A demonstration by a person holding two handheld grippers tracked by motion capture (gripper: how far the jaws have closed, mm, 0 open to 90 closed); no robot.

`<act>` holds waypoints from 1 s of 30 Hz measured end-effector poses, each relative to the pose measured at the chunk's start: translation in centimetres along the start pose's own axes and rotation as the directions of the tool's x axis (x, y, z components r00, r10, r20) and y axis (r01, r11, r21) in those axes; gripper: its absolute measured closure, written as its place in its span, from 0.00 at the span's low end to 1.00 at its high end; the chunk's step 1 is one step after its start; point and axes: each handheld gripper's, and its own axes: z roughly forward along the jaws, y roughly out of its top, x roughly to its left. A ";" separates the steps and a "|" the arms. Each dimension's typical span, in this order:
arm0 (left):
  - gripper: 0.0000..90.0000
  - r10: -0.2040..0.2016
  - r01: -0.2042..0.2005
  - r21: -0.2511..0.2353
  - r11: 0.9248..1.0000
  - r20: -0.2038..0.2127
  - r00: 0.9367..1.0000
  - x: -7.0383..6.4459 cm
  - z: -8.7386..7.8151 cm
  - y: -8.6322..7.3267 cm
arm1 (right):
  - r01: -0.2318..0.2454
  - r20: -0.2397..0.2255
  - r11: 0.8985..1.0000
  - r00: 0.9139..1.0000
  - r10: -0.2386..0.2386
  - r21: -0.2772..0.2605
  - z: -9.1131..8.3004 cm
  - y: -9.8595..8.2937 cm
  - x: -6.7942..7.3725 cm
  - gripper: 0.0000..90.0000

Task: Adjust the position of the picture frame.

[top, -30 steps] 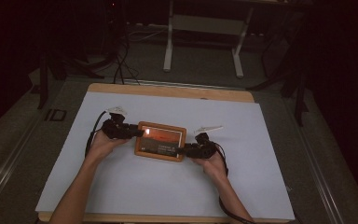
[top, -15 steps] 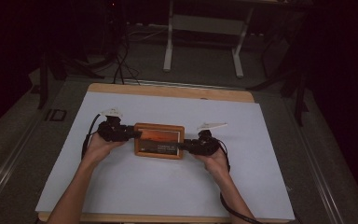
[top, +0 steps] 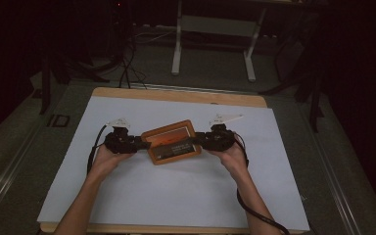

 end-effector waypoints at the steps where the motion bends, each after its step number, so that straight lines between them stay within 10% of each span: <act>1: 0.66 -0.002 0.002 -0.002 1.000 0.003 1.000 0.0 0.1 -0.1 | 0.016 0.002 1.000 1.000 -0.016 0.003 -0.1 0.3 0.0 0.77; 13: 0.63 0.054 -0.053 0.068 0.996 -0.010 0.998 -0.9 0.7 -0.9 | 0.158 0.017 0.985 0.987 -0.160 0.064 -0.2 2.4 1.4 0.77; 21: 0.38 0.094 -0.097 -0.035 0.995 -0.092 0.991 -1.4 -1.4 0.3 | 0.237 0.027 0.968 0.971 -0.240 0.078 0.1 3.7 2.8 0.77; 27: 0.48 0.216 -0.218 -0.027 0.975 -0.085 0.973 -2.8 -1.5 2.5 | 0.286 0.019 0.954 0.957 -0.289 0.084 0.5 4.5 3.4 0.77; 30: 0.54 0.217 -0.220 -0.060 0.974 -0.045 0.975 -2.9 -1.6 3.4 | 0.321 0.012 0.943 0.946 -0.323 0.089 0.7 4.9 3.8 0.77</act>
